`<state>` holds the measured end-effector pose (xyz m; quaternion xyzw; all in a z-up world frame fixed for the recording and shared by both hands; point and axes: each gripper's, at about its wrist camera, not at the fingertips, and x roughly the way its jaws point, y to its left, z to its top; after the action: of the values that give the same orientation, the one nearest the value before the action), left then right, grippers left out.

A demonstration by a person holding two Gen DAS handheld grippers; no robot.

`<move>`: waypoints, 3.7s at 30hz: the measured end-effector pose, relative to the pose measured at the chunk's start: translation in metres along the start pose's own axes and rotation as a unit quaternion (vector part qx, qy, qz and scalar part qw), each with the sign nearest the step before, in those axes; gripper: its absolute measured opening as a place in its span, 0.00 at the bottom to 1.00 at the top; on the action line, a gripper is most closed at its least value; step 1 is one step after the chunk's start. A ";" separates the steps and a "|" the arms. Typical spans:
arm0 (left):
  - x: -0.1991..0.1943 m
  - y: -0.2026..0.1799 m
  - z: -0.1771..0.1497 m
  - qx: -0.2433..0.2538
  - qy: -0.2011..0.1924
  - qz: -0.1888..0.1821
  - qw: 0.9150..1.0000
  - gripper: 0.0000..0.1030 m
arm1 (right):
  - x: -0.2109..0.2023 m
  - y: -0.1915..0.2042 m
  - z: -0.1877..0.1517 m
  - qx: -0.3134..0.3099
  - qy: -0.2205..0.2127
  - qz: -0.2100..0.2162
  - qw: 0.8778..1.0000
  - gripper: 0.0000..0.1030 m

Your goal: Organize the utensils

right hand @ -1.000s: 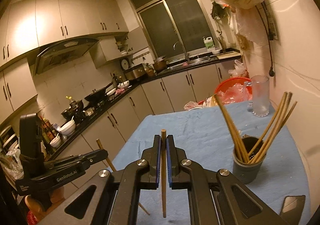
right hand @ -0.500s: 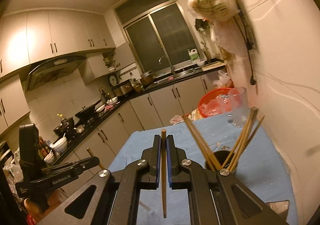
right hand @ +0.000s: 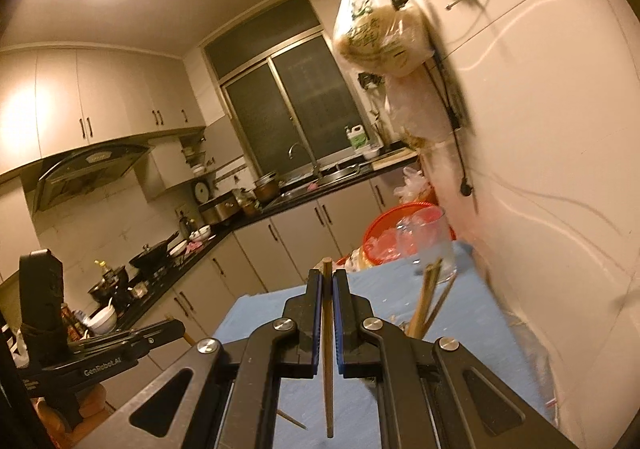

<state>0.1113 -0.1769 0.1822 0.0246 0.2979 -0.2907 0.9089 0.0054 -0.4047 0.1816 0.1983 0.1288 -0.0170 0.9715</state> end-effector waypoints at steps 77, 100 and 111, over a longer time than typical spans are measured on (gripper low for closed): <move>0.026 0.077 -0.014 -0.117 0.032 0.046 0.992 0.07 | 0.005 0.003 -0.003 -0.015 0.008 0.005 1.000 0.05; -0.005 -0.007 0.062 -0.068 -0.064 -0.040 0.995 0.07 | 0.010 -0.012 0.043 -0.028 -0.069 -0.060 0.995 0.05; 0.071 -0.022 0.041 -0.066 -0.016 -0.041 0.997 0.07 | 0.057 -0.030 0.021 -0.031 -0.028 -0.076 0.996 0.05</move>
<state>0.1675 -0.2408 0.1788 -0.0520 0.3021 -0.3076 0.9008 0.0631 -0.4400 0.1744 0.1568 0.1170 -0.0924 0.9763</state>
